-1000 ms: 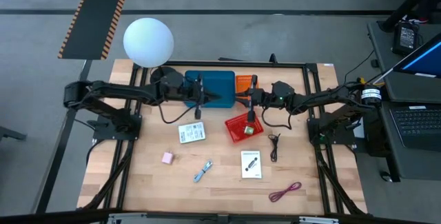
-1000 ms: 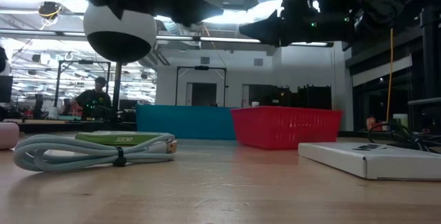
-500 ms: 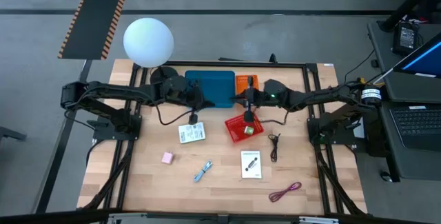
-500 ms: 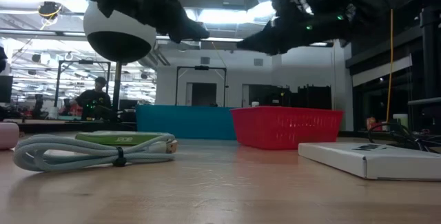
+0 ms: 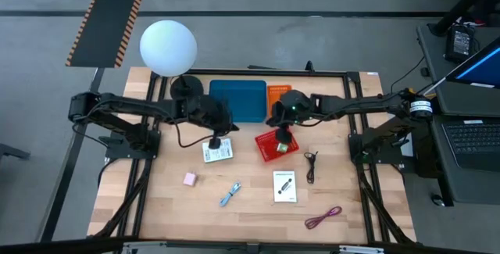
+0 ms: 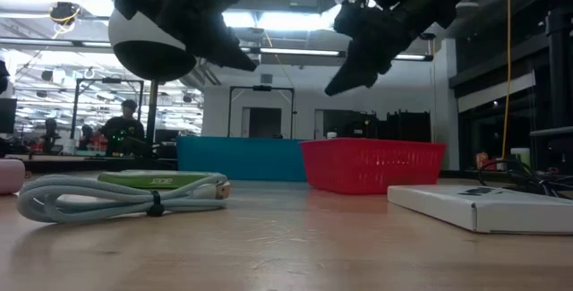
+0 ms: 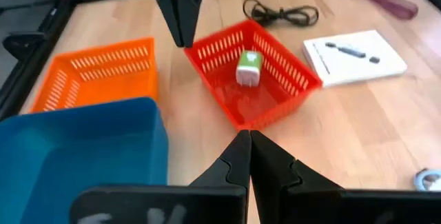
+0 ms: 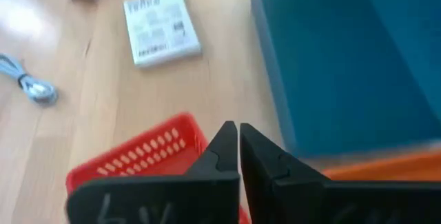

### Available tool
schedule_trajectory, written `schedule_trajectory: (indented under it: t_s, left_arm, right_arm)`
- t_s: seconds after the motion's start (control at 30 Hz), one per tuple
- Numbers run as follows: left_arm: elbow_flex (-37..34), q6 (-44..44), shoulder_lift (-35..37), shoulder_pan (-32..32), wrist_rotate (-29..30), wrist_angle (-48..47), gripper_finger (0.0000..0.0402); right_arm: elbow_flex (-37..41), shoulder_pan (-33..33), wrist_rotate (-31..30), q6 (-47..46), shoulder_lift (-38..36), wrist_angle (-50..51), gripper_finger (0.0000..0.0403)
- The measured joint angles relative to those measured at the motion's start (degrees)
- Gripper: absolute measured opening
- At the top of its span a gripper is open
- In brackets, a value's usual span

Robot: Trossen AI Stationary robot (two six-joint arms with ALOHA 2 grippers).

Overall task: Pick and place items into bin
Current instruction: Put the black charger cable into the orange bin

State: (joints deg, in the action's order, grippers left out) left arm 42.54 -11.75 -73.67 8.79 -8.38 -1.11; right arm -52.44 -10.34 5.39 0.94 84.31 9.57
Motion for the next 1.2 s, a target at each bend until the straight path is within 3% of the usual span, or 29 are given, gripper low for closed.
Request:
schedule_trajectory:
  t_s: [0.5,1.2]
  left_arm:
    - [0.0,-1.07,0.0,-2.02,3.71,-0.91,0.0003]
    - [0.0,-1.07,0.0,-2.03,3.68,-1.94,0.0002]
  right_arm:
    - [0.17,0.47,0.04,-0.64,0.0,3.99,0.0]
    - [0.19,0.78,2.11,2.07,0.0,3.97,0.0]
